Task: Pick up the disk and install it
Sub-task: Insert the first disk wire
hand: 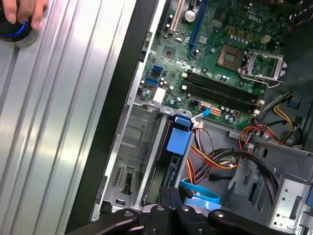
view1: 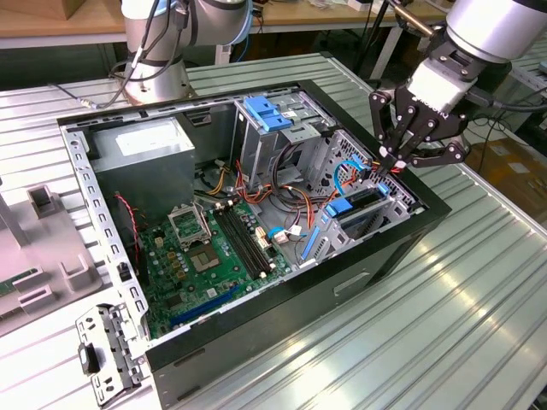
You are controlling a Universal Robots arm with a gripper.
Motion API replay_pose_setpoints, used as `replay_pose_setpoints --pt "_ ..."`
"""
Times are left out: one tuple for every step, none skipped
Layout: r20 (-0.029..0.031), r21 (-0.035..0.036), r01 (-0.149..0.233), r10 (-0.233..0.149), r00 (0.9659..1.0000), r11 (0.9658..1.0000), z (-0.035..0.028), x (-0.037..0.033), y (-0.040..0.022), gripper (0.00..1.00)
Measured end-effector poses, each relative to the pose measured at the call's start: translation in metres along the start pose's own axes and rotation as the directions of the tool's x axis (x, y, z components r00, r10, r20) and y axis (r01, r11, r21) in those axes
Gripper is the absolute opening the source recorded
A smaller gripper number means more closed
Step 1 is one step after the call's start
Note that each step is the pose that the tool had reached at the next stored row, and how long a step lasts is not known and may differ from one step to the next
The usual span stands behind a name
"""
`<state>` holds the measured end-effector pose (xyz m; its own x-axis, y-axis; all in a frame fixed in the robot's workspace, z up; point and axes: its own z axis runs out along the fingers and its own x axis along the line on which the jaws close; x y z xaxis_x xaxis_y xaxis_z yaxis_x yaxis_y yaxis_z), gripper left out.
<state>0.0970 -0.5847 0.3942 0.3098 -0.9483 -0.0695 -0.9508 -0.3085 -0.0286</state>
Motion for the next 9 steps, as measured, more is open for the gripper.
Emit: replay_pose_setpoints --pt "0.0006 -0.0013 0.020 -0.020 0.9998 0.9998 0.0000 0.0000 0.0000 0.11" --pt "0.0013 -0.0029 0.042 -0.042 0.9991 0.9991 0.0001 0.0000 0.0000 0.11" --pt "0.0022 -0.0048 0.070 -0.070 0.9976 0.9975 0.0000 0.0000 0.0000 0.11" --pt "0.0028 -0.0059 0.087 -0.087 0.9962 0.9962 0.0000 0.0000 0.0000 0.11" --pt "0.0031 -0.0065 0.097 -0.097 0.9953 0.9953 0.0001 0.0000 0.0000 0.11" --pt "0.0036 -0.0074 0.110 -0.110 0.9940 0.9939 0.0001 0.0000 0.0000 0.11" --pt "0.0040 -0.0082 0.121 -0.121 0.9927 0.9927 0.0001 0.0000 0.0000 0.11" --pt "0.0044 -0.0091 0.134 -0.134 0.9910 0.9910 0.0001 0.0000 0.0000 0.11" --pt "0.0049 -0.0099 0.147 -0.147 0.9892 0.9891 0.0001 0.0000 0.0000 0.11"
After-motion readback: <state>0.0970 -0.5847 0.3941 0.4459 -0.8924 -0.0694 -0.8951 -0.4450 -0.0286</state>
